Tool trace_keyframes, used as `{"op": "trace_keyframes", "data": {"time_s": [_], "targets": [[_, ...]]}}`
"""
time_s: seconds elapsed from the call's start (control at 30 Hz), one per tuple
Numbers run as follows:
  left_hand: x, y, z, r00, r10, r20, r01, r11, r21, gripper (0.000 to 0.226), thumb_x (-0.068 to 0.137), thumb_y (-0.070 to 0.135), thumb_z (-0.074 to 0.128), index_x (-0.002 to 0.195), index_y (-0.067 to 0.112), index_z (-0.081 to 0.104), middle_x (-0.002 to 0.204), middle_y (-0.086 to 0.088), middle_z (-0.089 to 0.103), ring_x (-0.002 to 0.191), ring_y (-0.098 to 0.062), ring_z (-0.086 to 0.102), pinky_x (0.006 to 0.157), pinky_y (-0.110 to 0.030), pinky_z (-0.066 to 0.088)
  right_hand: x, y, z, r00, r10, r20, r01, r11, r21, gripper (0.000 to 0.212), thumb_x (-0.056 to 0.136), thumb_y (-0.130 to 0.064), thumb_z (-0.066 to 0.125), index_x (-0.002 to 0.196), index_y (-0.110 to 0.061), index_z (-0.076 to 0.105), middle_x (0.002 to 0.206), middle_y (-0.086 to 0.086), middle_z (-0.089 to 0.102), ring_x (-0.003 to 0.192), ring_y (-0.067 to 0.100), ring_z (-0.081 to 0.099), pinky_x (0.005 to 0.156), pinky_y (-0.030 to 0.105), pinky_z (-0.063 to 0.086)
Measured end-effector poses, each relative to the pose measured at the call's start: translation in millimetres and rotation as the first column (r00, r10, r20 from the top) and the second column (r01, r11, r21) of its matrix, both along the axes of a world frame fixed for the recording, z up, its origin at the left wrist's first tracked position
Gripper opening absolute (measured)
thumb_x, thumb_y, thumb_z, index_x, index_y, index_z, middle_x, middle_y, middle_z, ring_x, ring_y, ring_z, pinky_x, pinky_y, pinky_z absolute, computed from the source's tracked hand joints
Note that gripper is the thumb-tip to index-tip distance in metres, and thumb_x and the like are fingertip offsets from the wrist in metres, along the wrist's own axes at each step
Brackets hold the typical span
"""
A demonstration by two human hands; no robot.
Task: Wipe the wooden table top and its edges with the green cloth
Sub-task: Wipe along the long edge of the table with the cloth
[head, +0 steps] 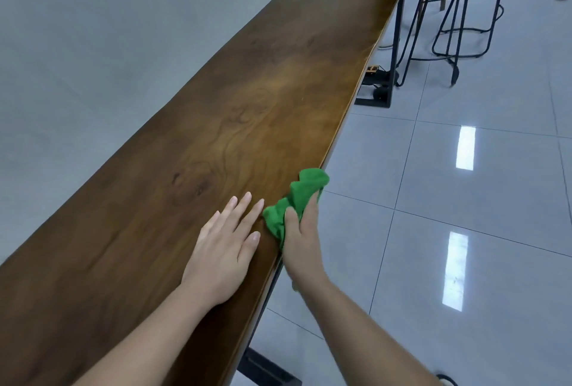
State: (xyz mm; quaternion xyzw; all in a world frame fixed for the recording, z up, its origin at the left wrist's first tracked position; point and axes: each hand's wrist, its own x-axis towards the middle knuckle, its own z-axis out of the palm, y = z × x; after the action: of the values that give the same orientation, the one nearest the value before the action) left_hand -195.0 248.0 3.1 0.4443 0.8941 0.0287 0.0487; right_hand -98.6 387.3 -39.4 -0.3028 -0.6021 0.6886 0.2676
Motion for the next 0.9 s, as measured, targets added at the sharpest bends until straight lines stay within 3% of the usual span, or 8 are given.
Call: {"op": "trace_keyframes", "data": {"time_s": [0.13,0.3,0.43,0.6,0.77,0.9], "targets": [[0.1,1.1,-0.1,1.000,0.010,-0.008,-0.010,1.000,-0.009,0.065,0.113,0.062,0.002,0.176,0.049,0.005,0.186,0.021,-0.003,0.171,-0.004,-0.009,0.141,-0.042,0.006,-45.7,79.5,0.8,0.995,-0.087,0.057,0.083,0.994,0.068,0.069,0.117,-0.022,0.038,0.177,-0.021,0.003,0.181,-0.003,0.022,0.163,0.015,0.028,0.136,0.042,0.022],[1.8,1.8,1.8,1.000,0.023,0.005,-0.023,1.000,-0.005,0.071,0.108,0.067,-0.004,0.176,0.049,0.005,0.186,0.019,-0.003,0.172,-0.007,-0.006,0.140,-0.043,0.005,-53.6,99.4,0.9,0.993,-0.064,0.101,0.059,0.997,0.053,0.071,0.118,-0.030,0.035,0.177,-0.023,-0.003,0.185,-0.001,0.013,0.168,0.020,0.021,0.137,0.049,0.019],[4.4,-6.5,0.7,1.000,0.021,0.023,-0.021,1.000,0.005,0.070,0.110,0.068,-0.006,0.176,0.049,0.003,0.186,0.021,-0.005,0.172,-0.006,-0.009,0.141,-0.043,0.005,-22.3,36.5,-1.1,0.998,-0.039,0.051,0.034,0.995,0.089,0.072,0.118,-0.025,0.036,0.177,-0.027,-0.004,0.185,-0.004,0.012,0.168,0.013,0.017,0.138,0.046,0.017],[18.0,-49.9,-2.9,1.000,0.001,0.007,-0.001,1.000,0.005,0.063,0.115,0.058,0.005,0.177,0.047,0.006,0.185,0.023,-0.006,0.170,-0.001,-0.012,0.141,-0.040,0.005,42.3,-92.4,-5.2,0.999,0.031,-0.022,-0.030,0.999,0.024,0.067,0.121,-0.035,0.036,0.174,-0.047,-0.004,0.180,-0.030,0.008,0.162,-0.013,0.013,0.133,0.022,0.018],[32.7,-87.8,-0.7,0.999,0.042,0.009,-0.042,0.999,0.006,0.061,0.117,0.058,0.004,0.177,0.047,0.008,0.185,0.024,-0.005,0.170,-0.001,-0.011,0.141,-0.041,0.007,89.4,-185.9,-2.5,0.996,0.084,0.035,-0.080,0.991,-0.105,0.069,0.117,-0.049,0.034,0.167,-0.061,-0.013,0.177,-0.037,0.003,0.160,-0.015,0.012,0.137,0.034,0.021],[39.9,-106.0,-1.0,0.997,0.073,0.010,-0.073,0.997,0.005,0.060,0.118,0.058,0.006,0.177,0.047,0.008,0.185,0.025,-0.006,0.170,-0.001,-0.010,0.140,-0.040,0.006,94.2,-184.8,-3.5,0.993,0.116,0.018,-0.114,0.989,-0.095,0.069,0.117,-0.051,0.035,0.170,-0.056,-0.009,0.178,-0.034,0.006,0.162,-0.012,0.013,0.137,0.037,0.021]]}}
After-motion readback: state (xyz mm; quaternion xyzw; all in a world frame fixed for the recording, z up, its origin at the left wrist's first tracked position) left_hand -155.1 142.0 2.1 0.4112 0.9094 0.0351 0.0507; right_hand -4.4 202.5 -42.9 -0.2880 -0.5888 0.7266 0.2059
